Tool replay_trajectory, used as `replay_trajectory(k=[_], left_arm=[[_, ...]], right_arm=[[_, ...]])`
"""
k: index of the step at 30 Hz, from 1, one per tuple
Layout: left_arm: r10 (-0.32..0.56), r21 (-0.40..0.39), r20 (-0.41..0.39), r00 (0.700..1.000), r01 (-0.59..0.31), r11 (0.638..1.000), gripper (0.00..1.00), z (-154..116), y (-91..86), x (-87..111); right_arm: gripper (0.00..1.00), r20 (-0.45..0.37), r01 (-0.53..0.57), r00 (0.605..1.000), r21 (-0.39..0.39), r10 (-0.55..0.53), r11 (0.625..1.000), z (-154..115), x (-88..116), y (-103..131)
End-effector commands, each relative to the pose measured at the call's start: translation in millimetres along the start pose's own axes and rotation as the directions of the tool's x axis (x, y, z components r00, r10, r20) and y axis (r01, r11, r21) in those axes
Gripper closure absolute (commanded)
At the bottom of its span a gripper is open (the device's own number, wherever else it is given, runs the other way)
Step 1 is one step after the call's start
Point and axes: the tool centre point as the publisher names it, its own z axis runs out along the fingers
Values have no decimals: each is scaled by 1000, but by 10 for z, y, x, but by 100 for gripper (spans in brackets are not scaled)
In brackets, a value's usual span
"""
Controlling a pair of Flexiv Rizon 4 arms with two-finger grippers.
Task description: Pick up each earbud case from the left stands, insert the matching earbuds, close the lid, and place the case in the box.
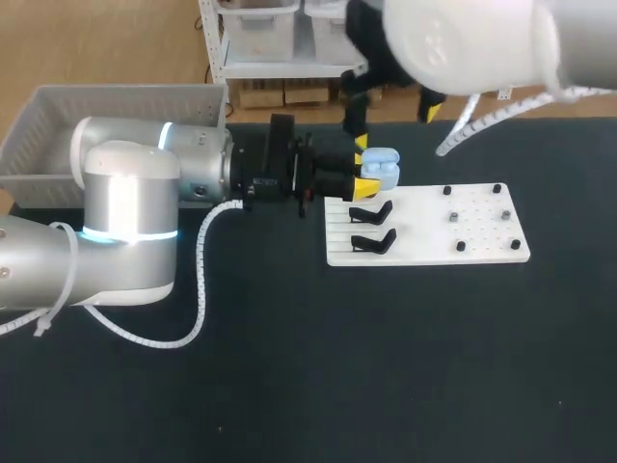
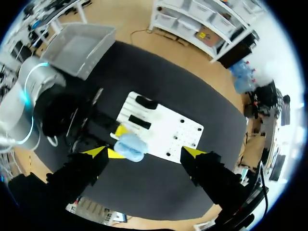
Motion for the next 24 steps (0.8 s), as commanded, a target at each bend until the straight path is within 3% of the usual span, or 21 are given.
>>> replay_trajectory(k=[1,6,9,15,24], left_arm=[[0,-3,-1,1000,0,1000,100,1,-6,1],[0,-3,-1,1000,0,1000,100,1,-6,1],[0,-3,-1,1000,0,1000,100,1,-6,1],[0,-3,-1,1000,0,1000,100,1,-6,1],[0,-3,-1,1000,0,1000,100,1,-6,1]], right_arm=[[0,79,-308,950,83,301,948,151,-97,-180],[0,83,-456,889,84,449,886,325,-192,-357],[0,54,-475,880,65,473,877,416,-221,-421],[0,22,-465,885,65,465,883,523,-180,-423],[0,9,-397,918,63,398,915,400,68,-301]])
